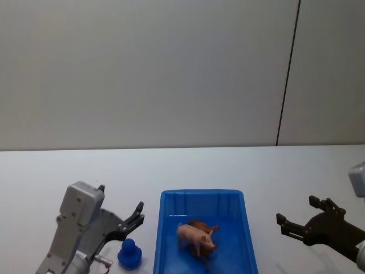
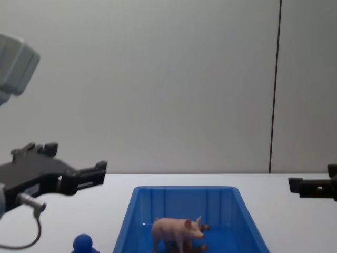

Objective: Pick up the two dolls from the table and place them into the box.

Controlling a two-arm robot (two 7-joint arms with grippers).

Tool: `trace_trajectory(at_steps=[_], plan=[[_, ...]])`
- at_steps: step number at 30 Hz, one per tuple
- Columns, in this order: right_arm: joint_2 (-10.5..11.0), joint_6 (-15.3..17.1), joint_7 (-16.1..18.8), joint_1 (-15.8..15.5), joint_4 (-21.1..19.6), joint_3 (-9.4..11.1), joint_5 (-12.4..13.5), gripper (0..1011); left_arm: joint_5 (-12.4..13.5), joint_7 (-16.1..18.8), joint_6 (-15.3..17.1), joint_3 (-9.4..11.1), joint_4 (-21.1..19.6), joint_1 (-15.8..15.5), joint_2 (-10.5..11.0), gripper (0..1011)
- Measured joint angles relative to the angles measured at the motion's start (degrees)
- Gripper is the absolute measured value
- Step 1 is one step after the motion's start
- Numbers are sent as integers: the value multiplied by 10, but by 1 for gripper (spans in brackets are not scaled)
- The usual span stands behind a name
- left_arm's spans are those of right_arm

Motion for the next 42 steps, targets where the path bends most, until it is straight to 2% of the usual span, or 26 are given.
trace_trajectory(at_steps=[8,26,42], plan=[[1,-1,0,-2,-1,1,1,1001,-22,-5,-6,-5,24,10,5,1002],[3,-2,-1,-3,-2,2,1,1001,-36,-75,-33,-1,125,-20,-30,1001],[3,-2,-1,-3,-2,2,1,1001,-57,-105,-34,1,166,-24,-43,1001]])
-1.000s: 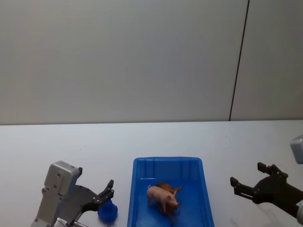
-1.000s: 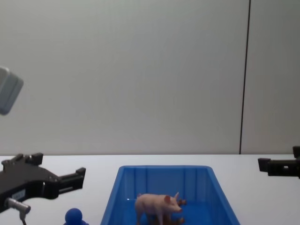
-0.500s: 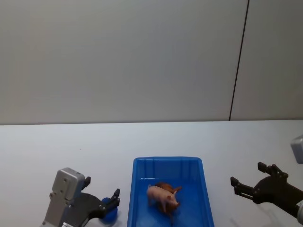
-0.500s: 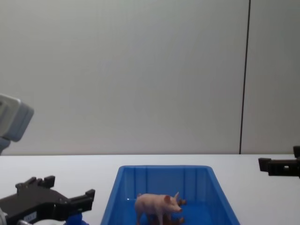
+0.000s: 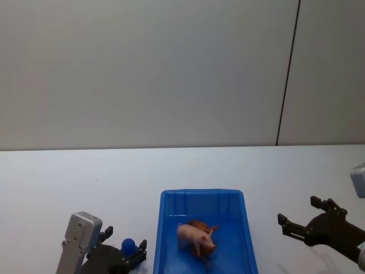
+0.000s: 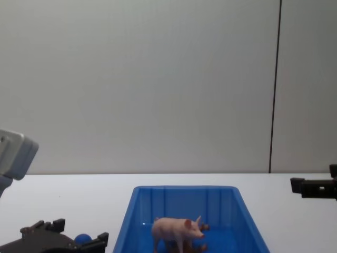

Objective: Pick up the two dolls from the table and place them into the box.

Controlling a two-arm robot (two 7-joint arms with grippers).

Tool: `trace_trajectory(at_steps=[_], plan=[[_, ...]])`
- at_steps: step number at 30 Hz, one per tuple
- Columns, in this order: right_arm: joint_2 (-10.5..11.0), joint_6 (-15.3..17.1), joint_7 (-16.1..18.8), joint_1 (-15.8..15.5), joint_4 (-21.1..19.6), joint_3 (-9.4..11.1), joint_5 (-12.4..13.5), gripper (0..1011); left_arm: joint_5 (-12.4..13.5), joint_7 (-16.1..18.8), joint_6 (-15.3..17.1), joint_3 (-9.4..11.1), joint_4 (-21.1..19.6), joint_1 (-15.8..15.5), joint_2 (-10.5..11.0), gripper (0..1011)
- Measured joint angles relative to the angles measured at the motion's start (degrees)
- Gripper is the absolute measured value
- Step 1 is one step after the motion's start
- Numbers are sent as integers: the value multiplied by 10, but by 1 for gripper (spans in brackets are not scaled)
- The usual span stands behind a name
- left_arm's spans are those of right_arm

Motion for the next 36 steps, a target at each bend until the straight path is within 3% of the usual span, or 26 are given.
trace_trajectory(at_steps=[5,16,20,22,23,36], plan=[[0,0,0,0,0,0,0,1001,-3,-5,2,0,5,0,-2,927],[0,0,0,0,0,0,0,1001,-4,-14,6,-1,15,-3,-7,618],[0,0,0,0,0,0,0,1001,-3,-15,6,-3,17,-5,-8,445],[0,0,0,0,0,0,0,1001,-2,-15,6,-4,17,-5,-8,413],[0,0,0,0,0,0,0,1001,-1,-15,6,-4,17,-5,-8,342],[0,0,0,0,0,0,0,1001,15,-12,-6,-15,-16,-11,-4,234]])
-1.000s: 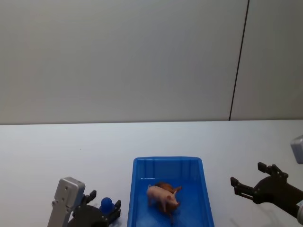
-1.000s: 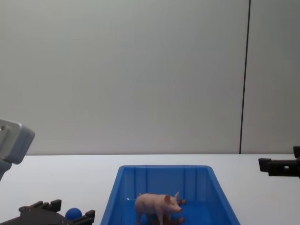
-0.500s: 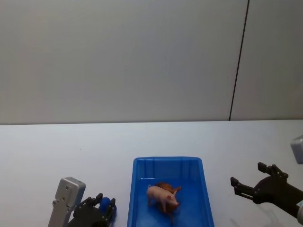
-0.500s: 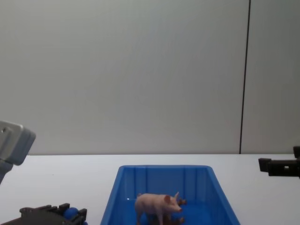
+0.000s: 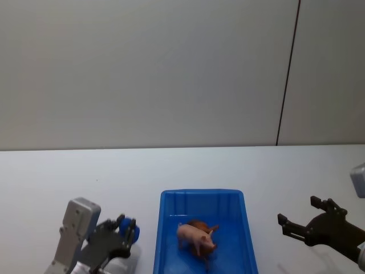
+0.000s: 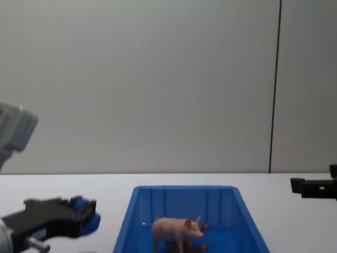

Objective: Pick up the two dolls from the table and place them into the box.

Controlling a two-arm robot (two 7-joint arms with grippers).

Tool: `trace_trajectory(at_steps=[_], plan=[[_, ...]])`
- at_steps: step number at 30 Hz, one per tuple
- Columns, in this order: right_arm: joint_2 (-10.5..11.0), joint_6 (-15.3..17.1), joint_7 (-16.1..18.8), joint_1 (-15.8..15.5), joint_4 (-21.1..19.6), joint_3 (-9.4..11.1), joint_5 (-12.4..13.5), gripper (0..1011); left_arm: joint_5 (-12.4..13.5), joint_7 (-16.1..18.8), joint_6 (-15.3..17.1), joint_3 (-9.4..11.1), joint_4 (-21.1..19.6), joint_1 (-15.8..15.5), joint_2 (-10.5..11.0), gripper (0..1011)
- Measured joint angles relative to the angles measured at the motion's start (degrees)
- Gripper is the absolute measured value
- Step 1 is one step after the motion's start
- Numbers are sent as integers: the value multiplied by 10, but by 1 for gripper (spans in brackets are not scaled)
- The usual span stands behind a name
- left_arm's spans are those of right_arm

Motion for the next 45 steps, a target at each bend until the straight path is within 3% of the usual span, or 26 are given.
trace_trajectory(at_steps=[11,31,39,45], plan=[[0,0,0,0,0,0,0,1001,23,-19,-14,0,-36,-22,-15,181],[0,0,0,0,0,0,0,1001,56,-96,-32,35,-42,-71,-81,130],[0,0,0,0,0,0,0,1001,59,-109,-37,38,-43,-74,-85,130],[0,0,0,0,0,0,0,1001,53,-113,-45,32,-51,-68,-74,130]])
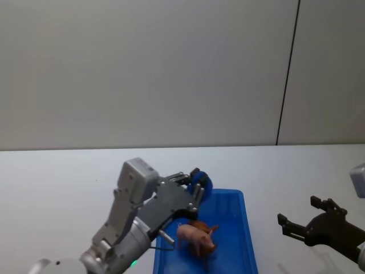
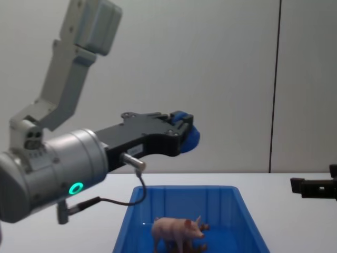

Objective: Pick up the two dolls from the table and place them into the box.

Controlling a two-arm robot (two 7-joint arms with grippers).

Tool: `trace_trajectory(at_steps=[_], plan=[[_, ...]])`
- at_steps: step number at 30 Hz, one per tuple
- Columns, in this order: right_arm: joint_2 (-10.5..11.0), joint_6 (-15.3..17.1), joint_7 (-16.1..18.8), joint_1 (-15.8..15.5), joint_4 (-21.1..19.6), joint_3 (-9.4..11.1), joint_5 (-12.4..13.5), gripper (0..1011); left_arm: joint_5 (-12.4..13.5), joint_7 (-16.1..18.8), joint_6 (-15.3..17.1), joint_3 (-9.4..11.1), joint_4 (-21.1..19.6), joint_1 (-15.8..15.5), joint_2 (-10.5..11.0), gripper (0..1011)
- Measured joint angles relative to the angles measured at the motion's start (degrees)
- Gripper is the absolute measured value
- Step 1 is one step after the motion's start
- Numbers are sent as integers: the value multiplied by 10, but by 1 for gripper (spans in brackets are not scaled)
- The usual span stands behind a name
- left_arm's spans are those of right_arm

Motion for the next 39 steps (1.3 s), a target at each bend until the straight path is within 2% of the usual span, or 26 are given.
trace_trajectory(at_steps=[11,16,26,39], plan=[[0,0,0,0,0,0,0,1001,-10,-15,-8,-20,-14,15,32,130],[0,0,0,0,0,0,0,1001,-14,-29,-9,-24,-14,15,38,130],[0,0,0,0,0,0,0,1001,-17,-56,-9,-24,-1,10,36,130],[0,0,0,0,0,0,0,1001,-14,-66,-6,-21,10,3,30,102]])
